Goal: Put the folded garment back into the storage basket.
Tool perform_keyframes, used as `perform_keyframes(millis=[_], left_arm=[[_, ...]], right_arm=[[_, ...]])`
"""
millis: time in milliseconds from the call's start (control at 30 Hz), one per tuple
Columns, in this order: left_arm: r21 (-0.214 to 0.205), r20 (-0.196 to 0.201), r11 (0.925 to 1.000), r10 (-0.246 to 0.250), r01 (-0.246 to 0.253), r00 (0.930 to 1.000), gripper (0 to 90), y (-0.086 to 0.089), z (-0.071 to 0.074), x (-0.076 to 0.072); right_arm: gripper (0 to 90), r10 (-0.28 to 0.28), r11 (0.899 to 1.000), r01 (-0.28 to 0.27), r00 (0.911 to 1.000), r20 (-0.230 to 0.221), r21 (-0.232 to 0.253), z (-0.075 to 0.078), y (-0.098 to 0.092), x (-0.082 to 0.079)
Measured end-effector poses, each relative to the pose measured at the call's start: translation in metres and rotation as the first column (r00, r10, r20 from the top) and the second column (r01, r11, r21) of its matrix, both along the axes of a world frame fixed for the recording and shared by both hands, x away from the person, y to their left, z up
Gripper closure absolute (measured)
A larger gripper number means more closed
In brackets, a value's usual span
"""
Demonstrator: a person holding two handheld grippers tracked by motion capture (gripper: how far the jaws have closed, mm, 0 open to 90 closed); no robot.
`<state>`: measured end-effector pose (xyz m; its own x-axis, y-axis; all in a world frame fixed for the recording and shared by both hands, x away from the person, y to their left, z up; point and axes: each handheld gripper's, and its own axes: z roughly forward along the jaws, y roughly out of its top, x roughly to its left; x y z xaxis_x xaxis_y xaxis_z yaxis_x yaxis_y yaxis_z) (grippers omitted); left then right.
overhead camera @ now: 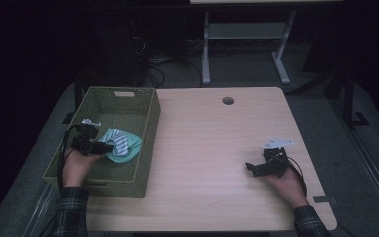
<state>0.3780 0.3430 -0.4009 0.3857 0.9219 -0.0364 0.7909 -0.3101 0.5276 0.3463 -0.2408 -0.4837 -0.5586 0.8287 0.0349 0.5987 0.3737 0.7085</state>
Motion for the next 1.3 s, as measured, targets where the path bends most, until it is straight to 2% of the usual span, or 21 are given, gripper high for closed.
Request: perform_keyframes(millis=[100, 233, 333, 467, 567, 700, 867, 1033, 1300], left_arm=[[0.002, 0.005, 1.0, 0.006, -0.006, 1.0, 44.4, -0.001, 0.0, 0.001], [0.007, 0.04, 1.0, 0.003, -0.003, 0.9992, 32.5, -0.001, 0.003, 0.0], [-0.02, 0.054, 0.9998, -0.006, 0.007, 0.9985, 24.5, 0.0, 0.005, -0.001], [-0.046, 0.064, 0.9987, -0.02, 0.023, 0.9978, 19.7, -0.002, 0.01, -0.001], [-0.065, 0.077, 0.997, -0.038, 0.043, 0.9964, 19.2, -0.008, 0.015, -0.002], [-0.08, 0.094, 0.9922, -0.087, 0.095, 0.9918, 18.9, -0.024, 0.026, -0.003], [-0.115, 0.114, 0.9813, -0.142, 0.155, 0.9834, 18.9, -0.043, 0.037, -0.003], [-0.114, 0.135, 0.9739, -0.181, 0.197, 0.9743, 18.9, -0.061, 0.047, -0.005], [-0.138, 0.158, 0.954, -0.244, 0.266, 0.9568, 19.0, -0.09, 0.058, -0.009]], right_arm=[[3.0, -0.003, 1.0, 0.003, 1.0, -0.005, 0.002, 0.0, 0.0, -0.002], [3.0, -0.001, 1.0, 0.001, 1.0, -0.004, 0.003, 0.0, 0.0, -0.003], [3.0, 0.0, 1.0, 0.0, 1.0, -0.004, 0.003, 0.0, 0.0, -0.003], [3.0, 0.001, 1.0, -0.001, 1.0, -0.003, 0.002, 0.0, -0.001, -0.003], [3.0, 0.0, 1.0, 0.0, 1.0, -0.003, 0.003, 0.0, 0.0, -0.003], [2.9, 0.001, 1.0, -0.001, 1.0, -0.003, -0.001, 0.0, -0.001, -0.003], [2.9, 0.002, 1.0, -0.002, 1.0, -0.002, -0.001, 0.0, -0.001, -0.002], [2.9, 0.005, 1.0, -0.005, 1.0, 0.001, -0.001, 0.0, -0.001, -0.002], [2.9, 0.003, 1.0, -0.003, 1.0, -0.001, -0.001, 0.0, 0.0, -0.002]])
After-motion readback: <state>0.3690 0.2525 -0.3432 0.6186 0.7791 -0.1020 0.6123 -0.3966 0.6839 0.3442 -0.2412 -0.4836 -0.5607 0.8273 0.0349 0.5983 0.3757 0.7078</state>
